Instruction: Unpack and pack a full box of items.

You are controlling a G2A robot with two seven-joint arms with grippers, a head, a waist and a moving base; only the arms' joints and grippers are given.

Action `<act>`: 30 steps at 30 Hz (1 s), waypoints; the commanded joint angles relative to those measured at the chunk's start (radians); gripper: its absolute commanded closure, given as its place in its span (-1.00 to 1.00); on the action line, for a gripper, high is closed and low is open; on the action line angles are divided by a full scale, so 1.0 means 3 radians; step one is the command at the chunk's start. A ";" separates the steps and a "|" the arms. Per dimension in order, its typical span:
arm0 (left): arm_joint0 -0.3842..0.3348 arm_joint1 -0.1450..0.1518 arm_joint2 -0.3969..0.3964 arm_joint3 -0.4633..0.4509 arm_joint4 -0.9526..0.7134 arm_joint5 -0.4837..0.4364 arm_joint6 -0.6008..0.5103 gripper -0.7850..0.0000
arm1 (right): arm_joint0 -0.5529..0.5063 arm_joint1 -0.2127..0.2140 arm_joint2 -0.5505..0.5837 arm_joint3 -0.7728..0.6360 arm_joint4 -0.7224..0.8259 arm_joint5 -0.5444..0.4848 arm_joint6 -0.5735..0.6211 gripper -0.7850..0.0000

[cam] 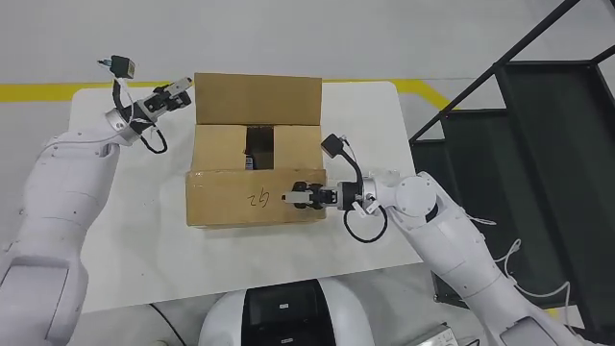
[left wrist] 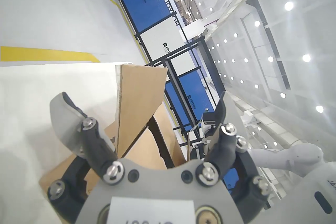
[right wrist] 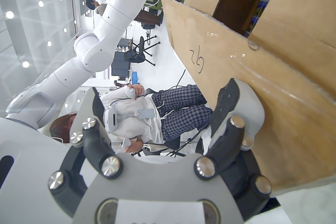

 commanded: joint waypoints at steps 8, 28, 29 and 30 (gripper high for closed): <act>-0.0152 -0.0179 0.0237 0.0222 0.0111 -0.0202 0.0200 -1.00 | -0.0108 0.0034 0.0088 -0.0101 -0.0011 0.0009 0.0008 -1.00; 0.0110 0.0174 0.0098 -0.0524 -0.0554 0.0200 -0.0205 -1.00 | -0.0104 0.0054 0.0056 -0.0156 -0.0035 0.0059 0.0020 -1.00; 0.0149 0.0214 0.0082 -0.0611 -0.0591 0.0257 -0.0261 -1.00 | -0.0098 0.0054 0.0051 -0.0154 -0.0034 0.0062 0.0018 -1.00; 0.0191 0.0253 0.0064 -0.0704 -0.0642 0.0323 -0.0327 -1.00 | -0.0094 0.0054 0.0047 -0.0151 -0.0033 0.0063 0.0015 -1.00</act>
